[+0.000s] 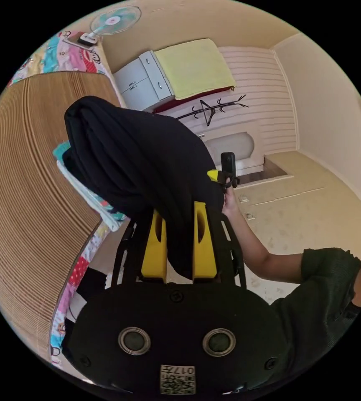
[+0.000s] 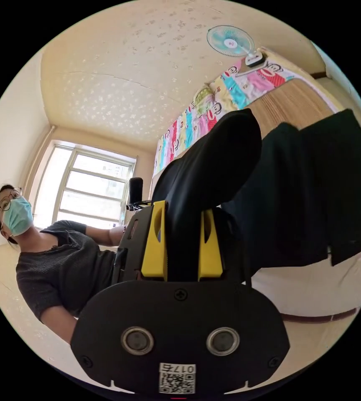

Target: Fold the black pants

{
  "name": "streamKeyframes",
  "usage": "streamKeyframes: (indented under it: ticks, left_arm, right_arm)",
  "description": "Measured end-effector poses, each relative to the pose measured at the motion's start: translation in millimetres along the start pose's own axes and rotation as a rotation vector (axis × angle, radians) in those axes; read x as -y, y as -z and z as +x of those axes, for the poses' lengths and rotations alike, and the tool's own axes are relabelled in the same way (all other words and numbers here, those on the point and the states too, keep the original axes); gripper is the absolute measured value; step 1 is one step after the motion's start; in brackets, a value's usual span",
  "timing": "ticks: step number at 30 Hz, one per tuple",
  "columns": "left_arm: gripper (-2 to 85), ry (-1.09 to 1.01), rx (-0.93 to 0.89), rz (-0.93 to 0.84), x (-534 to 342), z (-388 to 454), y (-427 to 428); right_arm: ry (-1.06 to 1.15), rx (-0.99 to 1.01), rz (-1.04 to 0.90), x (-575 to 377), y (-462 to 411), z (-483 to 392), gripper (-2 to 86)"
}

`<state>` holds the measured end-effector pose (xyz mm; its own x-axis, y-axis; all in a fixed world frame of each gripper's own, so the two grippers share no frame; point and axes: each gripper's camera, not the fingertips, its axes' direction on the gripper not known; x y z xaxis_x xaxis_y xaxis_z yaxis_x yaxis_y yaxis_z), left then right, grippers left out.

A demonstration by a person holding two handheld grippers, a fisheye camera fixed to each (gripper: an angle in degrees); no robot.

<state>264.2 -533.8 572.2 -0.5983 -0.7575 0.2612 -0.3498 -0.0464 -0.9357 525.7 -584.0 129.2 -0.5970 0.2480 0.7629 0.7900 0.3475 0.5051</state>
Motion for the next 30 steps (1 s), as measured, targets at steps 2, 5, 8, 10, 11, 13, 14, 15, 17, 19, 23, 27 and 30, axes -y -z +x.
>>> streamKeyframes:
  ticks: [2,5,8,10,11,13,14,15,17,19,23,27,30]
  left_arm:
    - [9.8,-0.033,-0.002,0.022,41,14,-39]
    - [9.9,-0.024,0.004,0.058,104,18,-100]
    - [10.4,0.11,0.042,0.02,143,-7,-166]
    - [10.2,0.234,0.11,-0.105,147,-30,-205]
    - [9.4,0.239,0.172,-0.179,141,-37,-223]
    - [8.4,0.155,0.245,-0.288,125,-36,-242]
    - [8.3,0.108,0.292,-0.366,109,-35,-248]
    - [8.6,0.061,0.328,-0.421,90,-34,-245]
    - [8.7,-0.015,0.346,-0.453,53,-32,-219]
    - [8.5,-0.042,0.368,-0.468,8,-36,-175]
    - [7.9,0.198,0.483,-0.412,-108,-73,-26]
    - [5.9,0.6,0.646,-0.151,-235,-95,146]
    - [0.4,0.785,0.726,0.133,-329,-88,245]
  right_arm:
    - [0.059,-0.126,0.004,30,65,6,11.2]
    - [0.072,-0.277,-0.04,68,114,33,11.9]
    - [-0.088,-0.473,-0.092,92,126,101,12.8]
    - [-0.261,-0.616,-0.143,93,113,151,12.8]
    - [-0.365,-0.71,-0.199,88,96,181,13.0]
    - [-0.445,-0.768,-0.174,76,81,202,12.9]
    - [-0.463,-0.736,-0.071,69,86,201,12.7]
    - [-0.465,-0.72,-0.037,66,87,200,12.7]
    - [-0.386,-0.756,-0.017,57,79,181,12.4]
    - [-0.349,-0.853,0.02,45,77,156,11.5]
    - [-0.253,-0.965,0.304,-11,80,70,5.8]
    - [-0.177,-0.783,0.378,-54,34,25,2.4]
    - [-0.051,-0.487,0.236,-65,-51,12,1.4]
